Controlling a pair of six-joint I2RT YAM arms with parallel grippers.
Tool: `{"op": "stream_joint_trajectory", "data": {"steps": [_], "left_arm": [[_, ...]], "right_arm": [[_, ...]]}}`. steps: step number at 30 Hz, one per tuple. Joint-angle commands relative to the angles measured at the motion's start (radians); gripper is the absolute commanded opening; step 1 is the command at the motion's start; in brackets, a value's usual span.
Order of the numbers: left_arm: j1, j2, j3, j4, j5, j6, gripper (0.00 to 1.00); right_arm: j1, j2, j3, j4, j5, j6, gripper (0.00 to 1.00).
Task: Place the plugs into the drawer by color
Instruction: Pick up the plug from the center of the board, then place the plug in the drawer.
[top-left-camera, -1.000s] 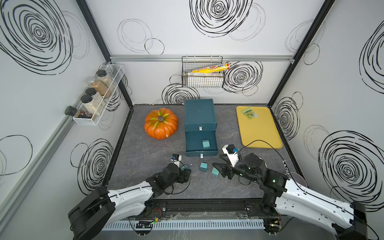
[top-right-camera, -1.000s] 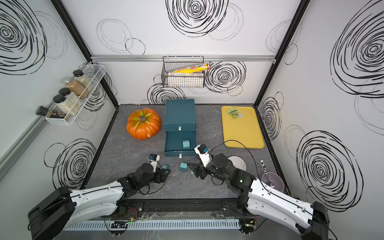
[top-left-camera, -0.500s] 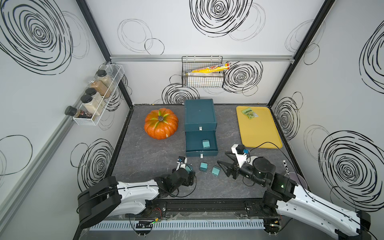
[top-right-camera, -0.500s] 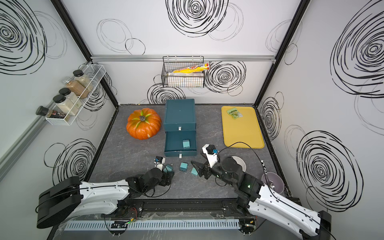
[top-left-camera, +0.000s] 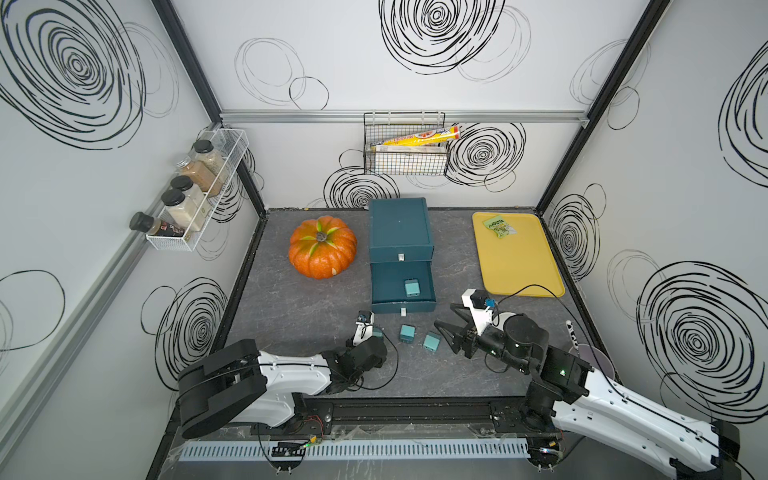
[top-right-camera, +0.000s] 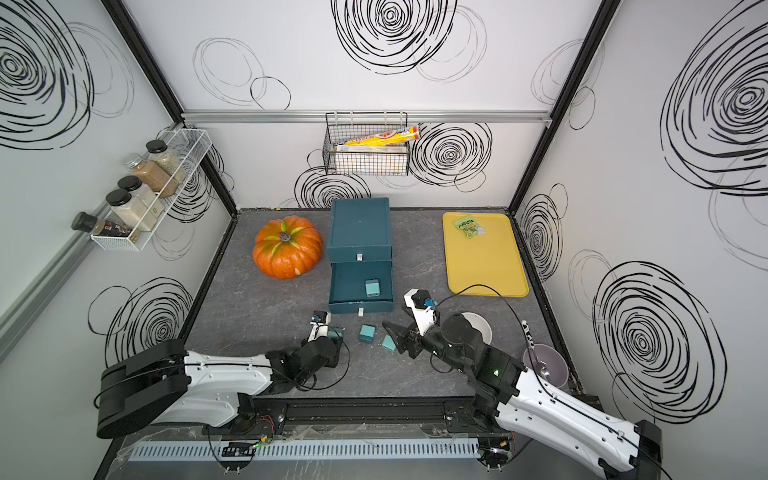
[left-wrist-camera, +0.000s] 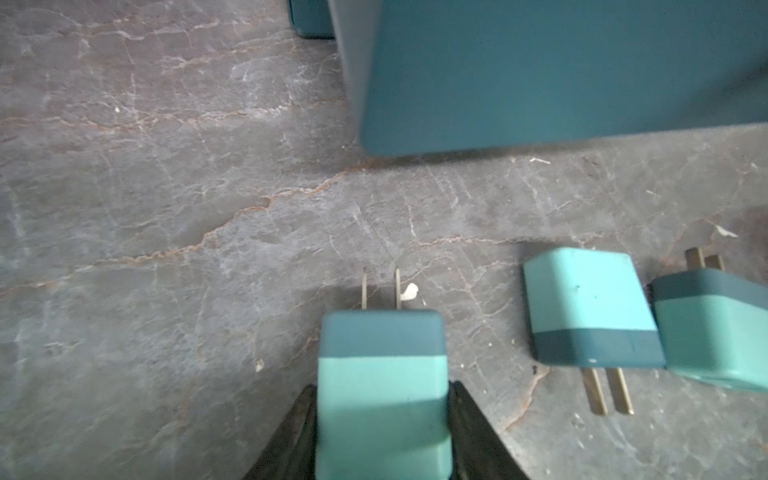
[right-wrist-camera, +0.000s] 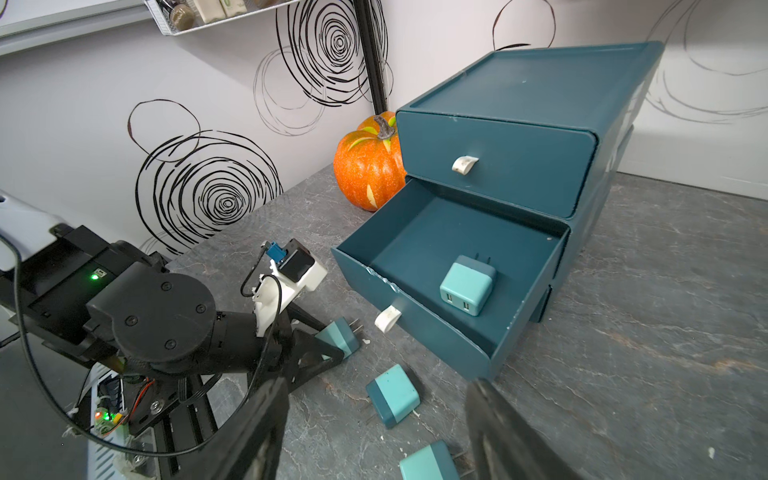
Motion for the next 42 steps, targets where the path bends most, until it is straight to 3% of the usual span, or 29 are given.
{"op": "stream_joint_trajectory", "data": {"steps": [1, 6, 11, 14, 16, 19, 23, 28, 33, 37, 42], "left_arm": [[-0.016, -0.009, -0.027, -0.135, 0.017, -0.062, 0.35], [-0.017, -0.211, -0.061, -0.308, -0.023, -0.189, 0.33], [-0.014, -0.52, -0.049, -0.481, -0.006, -0.194, 0.31], [0.003, -0.639, 0.064, -0.684, -0.071, -0.195, 0.24], [0.022, -0.67, 0.154, -0.72, -0.081, -0.133, 0.24], [0.075, -0.59, 0.326, -0.719, -0.015, -0.014, 0.25], [0.098, -0.329, 0.57, -0.742, -0.003, 0.089, 0.24], [0.12, -0.004, 0.808, -0.835, -0.003, 0.106, 0.21], [0.16, 0.182, 0.909, -0.857, 0.039, 0.12, 0.21], [0.169, 0.242, 0.962, -0.857, -0.063, 0.147, 0.26], [0.221, 0.306, 0.959, -0.797, -0.006, 0.198, 0.26]], "right_arm": [[-0.001, -0.011, -0.007, 0.014, 0.018, 0.007, 0.72], [-0.002, -0.006, -0.008, 0.015, 0.022, 0.008, 0.72], [-0.001, 0.008, -0.006, 0.007, 0.046, 0.011, 0.72], [-0.001, 0.004, -0.008, 0.003, 0.073, 0.014, 0.71], [-0.001, -0.004, -0.01, 0.0, 0.099, 0.017, 0.7], [-0.001, -0.023, -0.018, -0.002, 0.131, 0.022, 0.7], [-0.001, -0.039, -0.025, -0.007, 0.154, 0.03, 0.7], [-0.001, -0.036, -0.027, -0.01, 0.162, 0.032, 0.7], [-0.001, -0.046, -0.031, -0.012, 0.158, 0.036, 0.69], [-0.001, -0.05, -0.036, -0.014, 0.166, 0.043, 0.67], [-0.002, -0.047, -0.034, -0.016, 0.164, 0.042, 0.66]]}}
